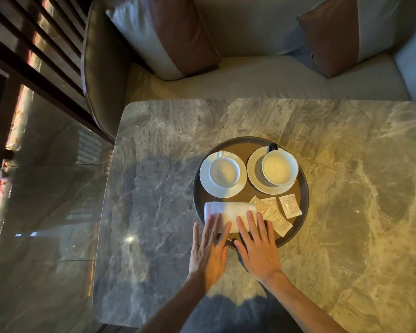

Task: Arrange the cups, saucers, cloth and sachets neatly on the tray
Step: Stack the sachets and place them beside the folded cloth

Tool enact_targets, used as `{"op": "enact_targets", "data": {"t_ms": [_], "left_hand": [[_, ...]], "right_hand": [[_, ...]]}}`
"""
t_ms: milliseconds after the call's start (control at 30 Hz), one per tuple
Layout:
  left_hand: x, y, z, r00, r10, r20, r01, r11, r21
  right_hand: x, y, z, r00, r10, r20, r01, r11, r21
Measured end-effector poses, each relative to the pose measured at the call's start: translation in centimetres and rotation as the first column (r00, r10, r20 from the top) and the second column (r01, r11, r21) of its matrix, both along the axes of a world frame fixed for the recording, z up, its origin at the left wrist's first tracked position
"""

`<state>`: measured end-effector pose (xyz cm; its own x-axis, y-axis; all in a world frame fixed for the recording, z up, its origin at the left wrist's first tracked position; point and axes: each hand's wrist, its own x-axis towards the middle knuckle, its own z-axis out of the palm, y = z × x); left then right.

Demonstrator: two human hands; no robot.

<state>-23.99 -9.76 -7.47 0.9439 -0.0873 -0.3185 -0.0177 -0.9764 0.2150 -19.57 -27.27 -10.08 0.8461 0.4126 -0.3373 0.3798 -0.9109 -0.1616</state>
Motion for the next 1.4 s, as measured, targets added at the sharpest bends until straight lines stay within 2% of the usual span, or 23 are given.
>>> {"op": "enact_targets", "data": {"t_ms": [100, 167, 233, 267, 300, 367, 467, 567, 667, 833, 967, 1067, 1133, 1233, 1400], "left_hand": [[0.5, -0.4, 0.7, 1.0, 0.006, -0.012, -0.006, 0.999, 0.038], [0.7, -1.0, 1.3, 1.0, 0.031, 0.003, -0.031, 0.999, 0.039], [1.3, -1.9, 1.9, 0.996, 0.051, 0.073, -0.052, 0.999, 0.013], [1.8, -2.4, 2.3, 0.991, 0.059, 0.122, -0.06, 0.998, 0.009], [2.5, -3.1, 2.7, 0.984, 0.07, 0.164, -0.072, 0.997, 0.008], [4.2, -4.8, 4.0, 0.976, 0.101, 0.195, -0.1, 0.995, -0.014], [6.9, -8.3, 5.5, 0.978, 0.148, 0.145, -0.139, 0.988, -0.068], [8.5, -12.0, 5.1, 0.992, 0.126, -0.002, -0.126, 0.992, -0.03], [9.2, -14.3, 4.1, 0.979, 0.191, -0.073, -0.188, 0.981, 0.046], [9.2, -16.7, 2.6, 0.975, 0.176, -0.133, -0.159, 0.979, 0.13], [8.3, -17.6, 1.6, 0.98, 0.164, -0.111, -0.159, 0.986, 0.057], [7.3, -18.3, 1.3, 0.988, 0.128, -0.09, -0.136, 0.987, -0.089], [7.0, -18.9, 1.3, 0.968, 0.207, -0.145, -0.235, 0.948, -0.216], [6.9, -19.5, 1.4, 0.925, 0.337, -0.173, -0.373, 0.894, -0.249], [6.8, -19.7, 1.6, 0.909, 0.379, -0.172, -0.416, 0.851, -0.32]], "right_hand": [[0.5, 0.3, 1.3, 1.0, -0.006, 0.005, 0.006, 0.998, 0.064], [1.3, -0.3, 2.5, 0.995, -0.103, 0.002, 0.099, 0.956, 0.277], [2.9, -2.1, 3.8, 0.933, -0.359, -0.034, 0.328, 0.806, 0.492], [3.9, -3.4, 4.3, 0.875, -0.482, -0.048, 0.429, 0.726, 0.538], [4.9, -4.8, 4.6, 0.817, -0.573, -0.061, 0.509, 0.668, 0.543], [6.8, -7.2, 4.6, 0.749, -0.651, -0.126, 0.621, 0.623, 0.475], [9.0, -9.1, 4.7, 0.78, -0.575, -0.246, 0.624, 0.688, 0.37], [10.1, -9.5, 4.8, 0.847, -0.448, -0.285, 0.525, 0.787, 0.324], [10.5, -9.7, 4.6, 0.871, -0.371, -0.323, 0.459, 0.849, 0.263], [10.8, -9.1, 4.4, 0.942, -0.288, -0.174, 0.32, 0.927, 0.194], [11.6, -9.2, 3.8, 0.938, -0.279, -0.205, 0.305, 0.946, 0.11], [12.0, -9.4, 3.6, 0.927, -0.273, -0.257, 0.312, 0.942, 0.126], [12.2, -9.6, 3.7, 0.926, -0.265, -0.268, 0.306, 0.944, 0.126], [12.7, -9.8, 4.0, 0.923, -0.24, -0.302, 0.294, 0.944, 0.149], [13.8, -9.4, 3.9, 0.874, -0.246, -0.42, 0.361, 0.906, 0.221]]}}
